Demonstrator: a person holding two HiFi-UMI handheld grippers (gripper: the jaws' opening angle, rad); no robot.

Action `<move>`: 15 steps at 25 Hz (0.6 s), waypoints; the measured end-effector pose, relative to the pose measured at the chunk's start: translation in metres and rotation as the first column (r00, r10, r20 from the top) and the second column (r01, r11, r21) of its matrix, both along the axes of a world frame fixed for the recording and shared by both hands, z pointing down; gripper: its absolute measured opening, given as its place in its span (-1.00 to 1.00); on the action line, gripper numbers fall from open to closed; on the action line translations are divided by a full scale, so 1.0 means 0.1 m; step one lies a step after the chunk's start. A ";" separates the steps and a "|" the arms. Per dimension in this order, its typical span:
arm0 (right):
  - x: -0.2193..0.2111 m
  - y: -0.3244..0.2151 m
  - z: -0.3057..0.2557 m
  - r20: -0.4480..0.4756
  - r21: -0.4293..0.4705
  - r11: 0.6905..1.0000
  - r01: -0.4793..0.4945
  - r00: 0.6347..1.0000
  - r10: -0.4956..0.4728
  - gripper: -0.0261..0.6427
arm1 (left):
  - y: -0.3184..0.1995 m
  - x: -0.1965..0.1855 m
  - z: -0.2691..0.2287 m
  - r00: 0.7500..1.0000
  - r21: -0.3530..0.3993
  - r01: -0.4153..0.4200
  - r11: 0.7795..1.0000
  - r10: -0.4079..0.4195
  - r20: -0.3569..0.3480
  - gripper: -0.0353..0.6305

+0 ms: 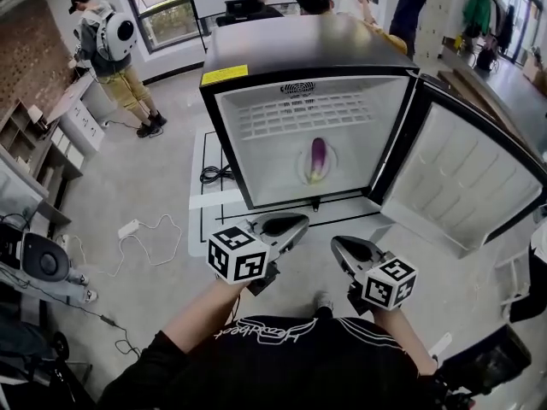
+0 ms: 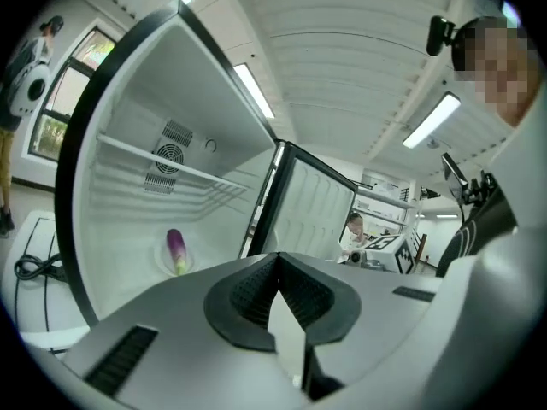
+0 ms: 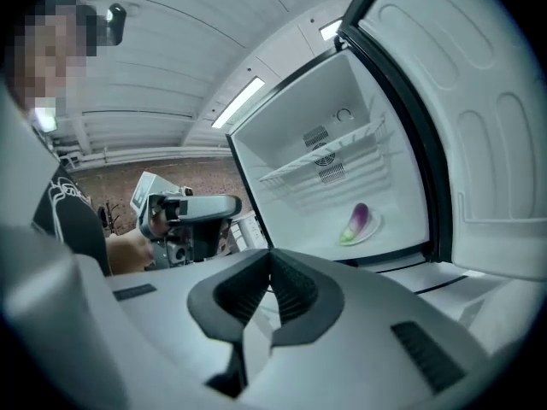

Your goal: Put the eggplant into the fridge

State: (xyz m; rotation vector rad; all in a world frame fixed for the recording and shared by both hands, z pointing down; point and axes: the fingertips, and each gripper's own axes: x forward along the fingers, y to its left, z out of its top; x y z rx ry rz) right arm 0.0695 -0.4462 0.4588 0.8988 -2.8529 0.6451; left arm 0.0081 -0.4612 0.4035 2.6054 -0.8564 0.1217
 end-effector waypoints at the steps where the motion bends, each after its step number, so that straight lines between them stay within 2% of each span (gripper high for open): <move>1: -0.03 0.08 -0.05 -0.003 0.016 1.000 0.012 1.000 -0.012 -0.90 | 0.12 -0.05 -0.03 1.000 0.016 -0.009 1.000 0.009 0.006 -0.87; 6: -0.23 0.51 -0.34 -0.015 0.101 0.991 0.093 0.996 -0.092 -0.90 | 0.66 -0.19 -0.14 0.998 0.049 -0.069 0.996 0.069 0.000 -0.87; 9: -0.31 0.70 -0.44 -0.022 0.156 0.981 0.118 0.993 -0.116 -0.90 | 0.91 -0.26 -0.14 0.997 0.050 -0.075 0.996 0.076 -0.001 -0.87; 15: -0.34 0.96 -0.42 -0.022 0.168 0.979 0.113 0.994 -0.111 -0.90 | 1.26 -0.33 -0.06 0.993 0.028 -0.102 0.994 0.104 -0.055 -0.87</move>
